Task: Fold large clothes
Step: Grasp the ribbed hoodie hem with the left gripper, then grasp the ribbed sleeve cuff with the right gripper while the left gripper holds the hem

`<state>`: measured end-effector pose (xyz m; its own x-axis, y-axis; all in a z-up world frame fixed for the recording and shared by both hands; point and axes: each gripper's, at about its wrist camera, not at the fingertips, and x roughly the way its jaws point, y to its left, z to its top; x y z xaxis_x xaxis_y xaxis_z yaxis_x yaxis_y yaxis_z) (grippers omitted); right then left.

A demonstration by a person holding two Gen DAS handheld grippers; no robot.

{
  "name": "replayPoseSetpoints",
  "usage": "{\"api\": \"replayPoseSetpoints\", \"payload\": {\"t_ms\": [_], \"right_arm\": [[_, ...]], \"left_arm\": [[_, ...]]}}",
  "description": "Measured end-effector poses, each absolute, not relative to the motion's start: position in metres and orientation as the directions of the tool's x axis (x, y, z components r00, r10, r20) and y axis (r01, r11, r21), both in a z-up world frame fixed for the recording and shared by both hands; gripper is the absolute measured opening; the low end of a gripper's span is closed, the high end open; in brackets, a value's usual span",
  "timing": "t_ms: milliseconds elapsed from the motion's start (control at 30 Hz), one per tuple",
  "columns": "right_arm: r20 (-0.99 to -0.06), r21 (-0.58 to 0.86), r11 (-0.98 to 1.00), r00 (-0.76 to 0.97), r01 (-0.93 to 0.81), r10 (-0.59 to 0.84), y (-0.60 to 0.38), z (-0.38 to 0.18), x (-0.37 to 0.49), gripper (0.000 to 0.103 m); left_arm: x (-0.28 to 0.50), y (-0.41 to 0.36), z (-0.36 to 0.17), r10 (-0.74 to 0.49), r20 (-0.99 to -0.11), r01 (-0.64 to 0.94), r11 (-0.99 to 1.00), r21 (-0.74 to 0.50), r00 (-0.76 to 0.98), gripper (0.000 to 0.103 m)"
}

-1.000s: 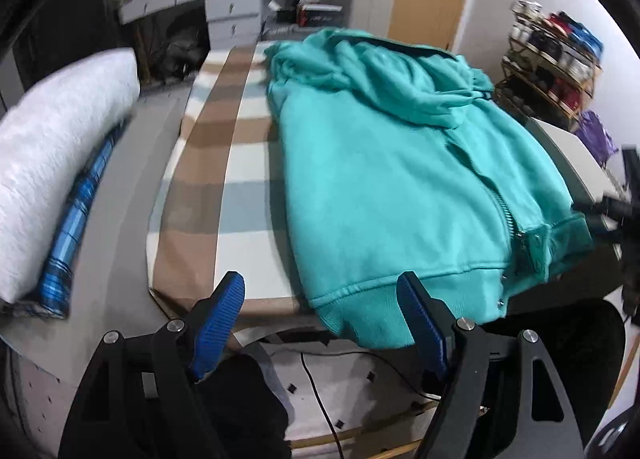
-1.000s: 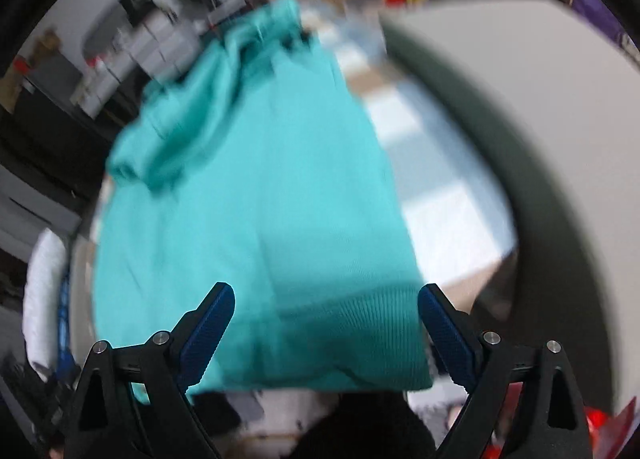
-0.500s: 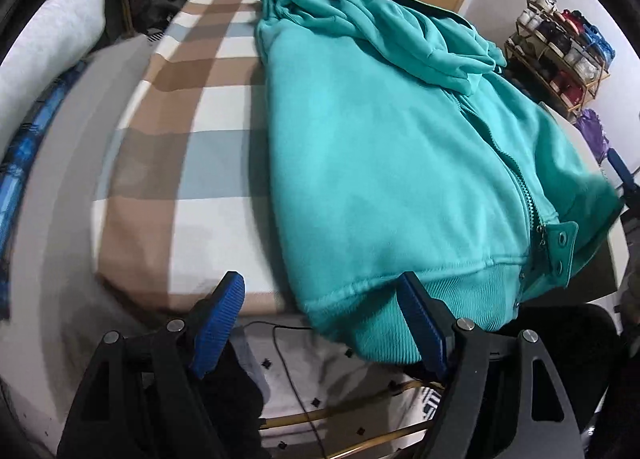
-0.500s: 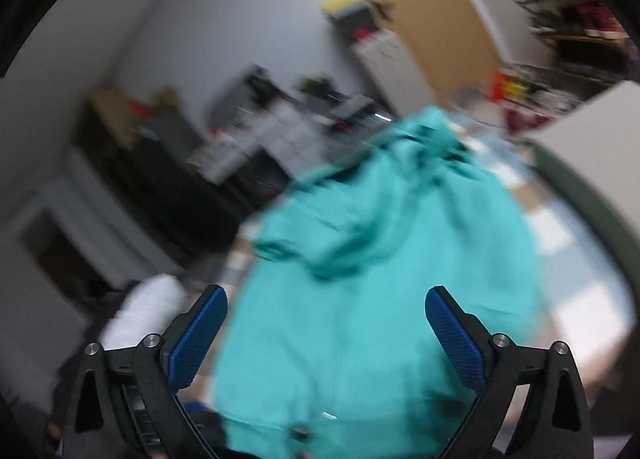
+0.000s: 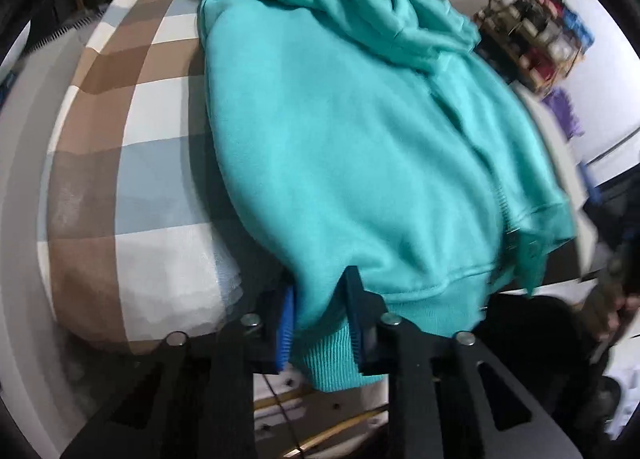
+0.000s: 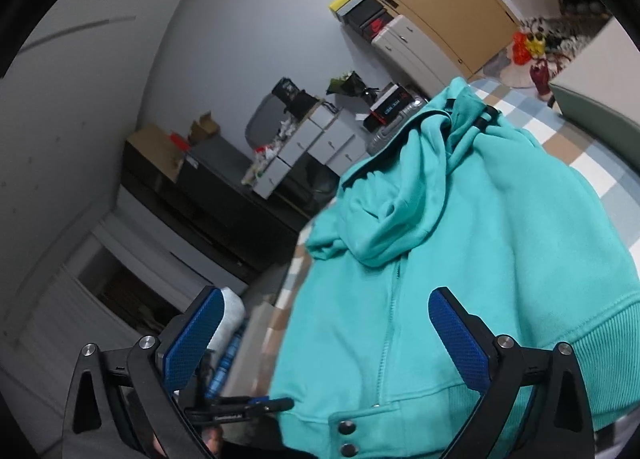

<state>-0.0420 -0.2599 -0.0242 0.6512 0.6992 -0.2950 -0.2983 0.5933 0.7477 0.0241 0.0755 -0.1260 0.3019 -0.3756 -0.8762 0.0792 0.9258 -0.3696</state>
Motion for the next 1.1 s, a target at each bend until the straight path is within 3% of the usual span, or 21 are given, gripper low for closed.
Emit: {"api": "replayPoseSetpoints", "payload": {"t_ms": [167, 333, 433, 533, 633, 700, 733, 933, 1100], "right_arm": [[-0.287, 0.775, 0.568, 0.649, -0.275, 0.705, -0.266, -0.025, -0.043, 0.103], [-0.306, 0.773, 0.575, 0.637, -0.267, 0.707, -0.263, -0.024, -0.046, 0.103], [-0.312, 0.762, 0.587, 0.64, -0.273, 0.702, -0.261, -0.023, -0.047, 0.103], [-0.319, 0.763, 0.589, 0.637, -0.266, 0.702, -0.26, -0.025, -0.045, 0.103], [-0.326, 0.769, 0.585, 0.627, -0.259, 0.707, -0.258, -0.026, -0.044, 0.103], [-0.327, 0.766, 0.586, 0.625, -0.264, 0.708, -0.258, -0.026, -0.045, 0.103], [-0.327, 0.764, 0.588, 0.627, -0.266, 0.707, -0.257, -0.025, -0.045, 0.103], [-0.34, 0.748, 0.606, 0.628, -0.271, 0.7, -0.254, -0.023, -0.048, 0.103], [-0.343, 0.751, 0.603, 0.62, -0.27, 0.705, -0.253, -0.025, -0.047, 0.103]], "left_arm": [[0.008, 0.083, -0.082, -0.469, -0.785, 0.175, 0.882, -0.437, 0.405, 0.013], [-0.001, 0.1, -0.087, -0.568, -0.692, 0.219, 0.818, -0.531, 0.445, 0.013], [-0.003, 0.108, -0.1, -0.529, -0.727, 0.141, 0.839, -0.526, 0.437, 0.013], [-0.009, 0.104, -0.103, -0.432, -0.771, 0.13, 0.897, -0.423, 0.468, 0.016], [-0.007, 0.096, -0.109, -0.371, -0.813, 0.145, 0.928, -0.343, 0.45, 0.027], [-0.004, 0.098, -0.118, -0.362, -0.831, 0.123, 0.931, -0.343, 0.421, 0.047], [-0.004, 0.103, -0.121, -0.363, -0.836, 0.104, 0.93, -0.352, 0.412, 0.051], [0.004, 0.102, -0.139, -0.407, -0.842, 0.054, 0.908, -0.417, 0.353, 0.054], [0.001, 0.094, -0.133, -0.483, -0.81, 0.104, 0.872, -0.478, 0.332, 0.055]]}}
